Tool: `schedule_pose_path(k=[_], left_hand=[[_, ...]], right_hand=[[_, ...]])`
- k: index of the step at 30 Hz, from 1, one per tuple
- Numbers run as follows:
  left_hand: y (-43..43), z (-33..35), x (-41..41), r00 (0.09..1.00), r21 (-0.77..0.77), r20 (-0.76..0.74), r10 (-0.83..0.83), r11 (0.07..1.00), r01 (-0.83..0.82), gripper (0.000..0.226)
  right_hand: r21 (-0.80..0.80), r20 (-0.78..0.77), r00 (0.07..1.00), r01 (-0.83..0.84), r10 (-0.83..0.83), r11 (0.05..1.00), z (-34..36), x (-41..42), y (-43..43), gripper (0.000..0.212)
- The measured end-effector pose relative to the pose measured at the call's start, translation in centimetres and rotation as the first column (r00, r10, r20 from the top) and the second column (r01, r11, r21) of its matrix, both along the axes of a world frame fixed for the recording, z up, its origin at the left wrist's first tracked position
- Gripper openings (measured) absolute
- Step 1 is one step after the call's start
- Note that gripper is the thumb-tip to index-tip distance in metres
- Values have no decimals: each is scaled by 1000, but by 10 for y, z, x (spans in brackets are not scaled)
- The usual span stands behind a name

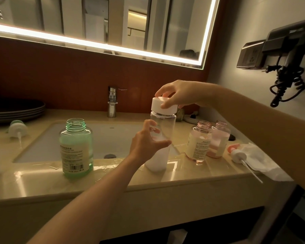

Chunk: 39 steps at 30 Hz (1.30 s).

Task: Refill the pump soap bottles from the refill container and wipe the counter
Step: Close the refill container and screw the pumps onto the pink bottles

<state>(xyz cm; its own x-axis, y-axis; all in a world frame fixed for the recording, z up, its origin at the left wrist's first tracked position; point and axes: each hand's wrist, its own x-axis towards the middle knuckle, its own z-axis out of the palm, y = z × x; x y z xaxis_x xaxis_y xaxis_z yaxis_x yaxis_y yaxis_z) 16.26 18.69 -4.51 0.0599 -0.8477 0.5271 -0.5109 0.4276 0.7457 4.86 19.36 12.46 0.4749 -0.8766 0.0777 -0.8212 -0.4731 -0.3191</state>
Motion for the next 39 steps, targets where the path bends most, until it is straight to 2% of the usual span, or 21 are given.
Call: schedule_pose_path(k=[3,6,9,13,16,19,20,22,25,27,29,31,32,35,39], left_hand=[[0,0,0,1000,-5,-1,-3,1000,3,70],[0,0,0,1000,-1,0,-4,1000,4,70],[0,0,0,1000,-2,4,2,1000,-2,71],[0,-1,-1,1000,-6,4,4,1000,-4,71],[0,-1,0,1000,-5,8,2,1000,-2,70],[0,-1,0,1000,-8,4,-1,1000,1,70],[0,-1,0,1000,-9,3,0,1000,0,70],[0,-1,0,1000,-12,8,1,1000,-1,70],[-1,-1,0,1000,-13,22,-3,1000,3,71],[-1,-2,0,1000,-16,28,-5,1000,5,70],[-1,-2,0,1000,-21,31,-5,1000,5,70],[0,-2,0,999,-26,39,-4,1000,5,69],[0,-2,0,999,-25,43,-4,1000,6,68],[0,-3,0,999,-23,45,-2,1000,3,66],[-1,-3,0,999,-18,54,10,1000,-9,68]], right_hand=[[-67,32,999,8,-6,998,-5,1,0,46],[-107,-16,999,41,-43,993,-5,1,0,55],[-53,-35,998,57,-59,997,-1,1,0,65],[-18,-45,999,19,-20,1000,0,1,0,56],[-127,-31,998,50,-54,991,-9,5,-3,56],[-287,-90,991,68,-98,956,-14,8,-5,66],[-267,-101,990,67,-97,961,-13,8,-5,69],[-123,-114,992,46,-60,991,-6,8,-2,68],[34,-111,994,15,-11,999,4,5,2,55],[3,-112,993,26,-26,1000,2,5,0,52],[-127,-144,987,57,-76,990,-5,8,-2,54],[-273,-206,970,69,-128,960,-9,11,-3,65],[-278,-229,964,69,-136,958,-9,12,-3,71],[-108,-265,961,52,-79,993,1,8,0,77],[-14,-245,969,-28,23,1000,8,3,2,58]])
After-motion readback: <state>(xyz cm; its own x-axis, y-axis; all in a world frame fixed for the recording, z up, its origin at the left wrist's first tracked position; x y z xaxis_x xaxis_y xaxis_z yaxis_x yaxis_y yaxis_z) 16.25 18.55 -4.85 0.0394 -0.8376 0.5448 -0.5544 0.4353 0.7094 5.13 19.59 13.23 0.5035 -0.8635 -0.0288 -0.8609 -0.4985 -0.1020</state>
